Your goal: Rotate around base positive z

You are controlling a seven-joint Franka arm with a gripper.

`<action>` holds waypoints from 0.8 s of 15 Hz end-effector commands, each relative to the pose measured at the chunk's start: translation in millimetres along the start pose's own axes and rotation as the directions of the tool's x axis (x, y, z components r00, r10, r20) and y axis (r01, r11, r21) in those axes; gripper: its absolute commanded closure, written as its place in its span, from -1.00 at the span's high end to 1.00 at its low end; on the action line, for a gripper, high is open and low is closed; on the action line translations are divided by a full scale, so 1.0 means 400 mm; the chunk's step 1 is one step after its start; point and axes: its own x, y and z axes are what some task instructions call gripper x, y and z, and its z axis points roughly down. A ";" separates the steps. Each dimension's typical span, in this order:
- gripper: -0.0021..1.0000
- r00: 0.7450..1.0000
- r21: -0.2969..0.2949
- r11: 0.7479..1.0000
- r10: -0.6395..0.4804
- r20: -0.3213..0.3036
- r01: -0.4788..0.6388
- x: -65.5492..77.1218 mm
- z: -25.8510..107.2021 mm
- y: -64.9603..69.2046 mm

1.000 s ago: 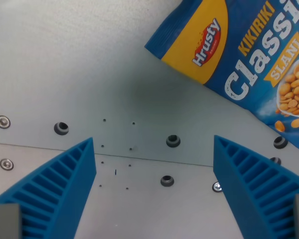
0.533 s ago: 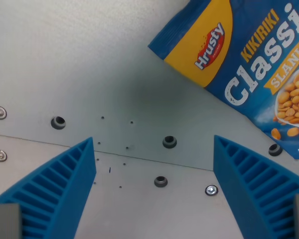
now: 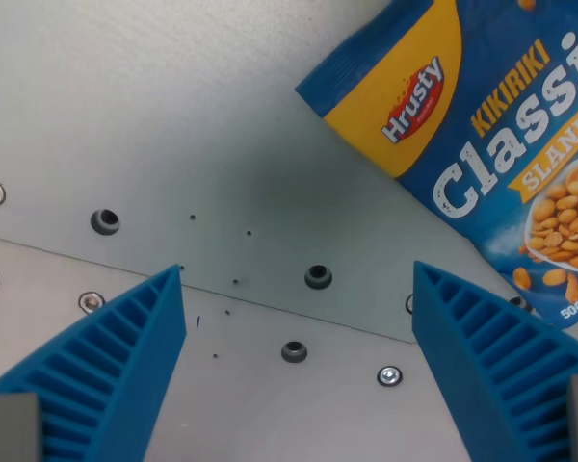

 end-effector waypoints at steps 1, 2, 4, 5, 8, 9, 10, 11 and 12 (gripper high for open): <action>1.00 0.987 -0.012 0.987 -0.163 -0.006 0.163 0.000 -0.008 0.002; 1.00 0.984 -0.012 0.984 -0.176 -0.006 0.176 0.000 -0.008 0.002; 1.00 0.979 -0.013 0.979 -0.202 -0.005 0.202 0.000 -0.008 0.002; 1.00 0.977 -0.013 0.977 -0.215 -0.005 0.215 0.000 -0.008 0.002; 1.00 0.967 -0.014 0.967 -0.254 -0.004 0.254 0.000 -0.008 0.002; 1.00 0.964 -0.014 0.964 -0.267 -0.004 0.267 0.000 -0.008 0.002; 1.00 0.960 -0.015 0.960 -0.280 -0.004 0.280 0.000 -0.008 0.002; 1.00 0.956 -0.015 0.956 -0.292 -0.004 0.292 0.000 -0.008 0.002; 1.00 0.952 -0.015 0.952 -0.305 -0.003 0.305 0.000 -0.008 0.002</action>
